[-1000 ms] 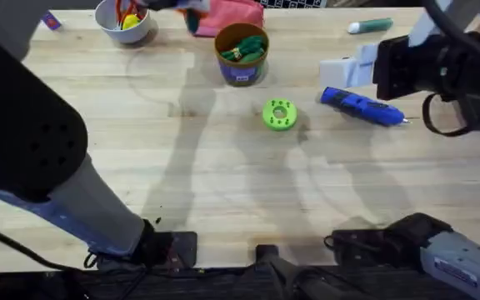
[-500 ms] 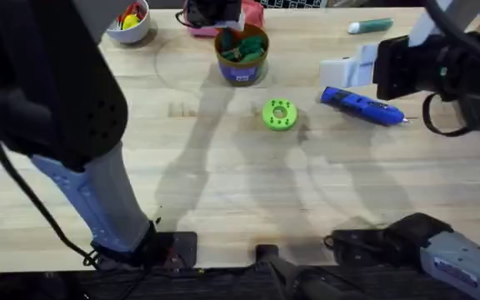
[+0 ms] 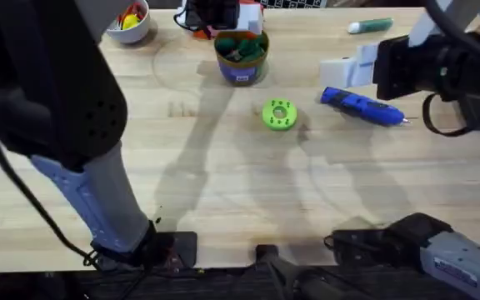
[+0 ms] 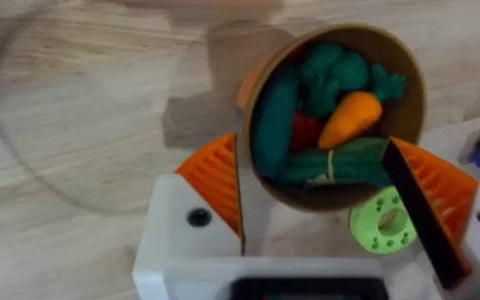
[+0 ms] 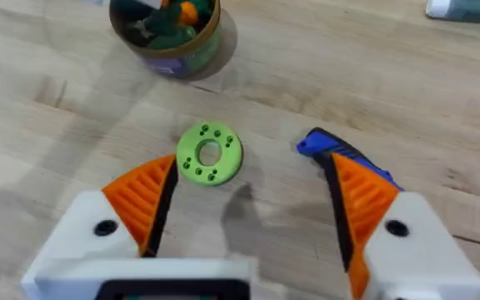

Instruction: Pick up the gripper from the table and insert it into the empty holder that is missing its gripper. Then pick up a screw, insert it into the mounting hole, and use the screwdriver to tighten it. Finally, clean up the table by picking up the vegetable and placing it into the bucket.

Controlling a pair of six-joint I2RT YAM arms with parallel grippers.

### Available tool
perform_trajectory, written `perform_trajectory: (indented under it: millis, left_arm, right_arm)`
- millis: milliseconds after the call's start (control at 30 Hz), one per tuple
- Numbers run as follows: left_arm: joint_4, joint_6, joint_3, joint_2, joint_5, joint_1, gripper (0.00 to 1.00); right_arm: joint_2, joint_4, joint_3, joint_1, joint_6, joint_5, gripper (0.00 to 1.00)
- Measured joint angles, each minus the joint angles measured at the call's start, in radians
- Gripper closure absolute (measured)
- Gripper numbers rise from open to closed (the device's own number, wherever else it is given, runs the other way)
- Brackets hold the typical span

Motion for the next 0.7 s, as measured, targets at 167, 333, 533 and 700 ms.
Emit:
perform_trajectory:
  millis: [167, 333, 533, 700]
  left_arm:
    - [-0.071, 0.0, 0.0, -0.099, 0.0, 0.0, 0.015]
    - [-0.187, 0.001, 0.0, -0.252, -0.006, 0.0, 0.015]
    - [-0.278, 0.001, -0.057, -0.41, -0.043, 0.0, 0.015]
    - [-0.281, 0.0, -0.287, -0.595, -0.081, 0.0, 0.015]
  right_arm:
    - [0.0, 0.0, 0.0, 0.0, 0.0, 0.0, 0.01]
    - [0.0, -0.001, 0.0, 0.0, 0.0, -0.001, 0.011]
    - [-0.02, -0.025, 0.0, 0.0, 0.0, -0.023, 0.01]
    - [-0.089, -0.136, 0.0, 0.0, 0.0, -0.029, 0.01]
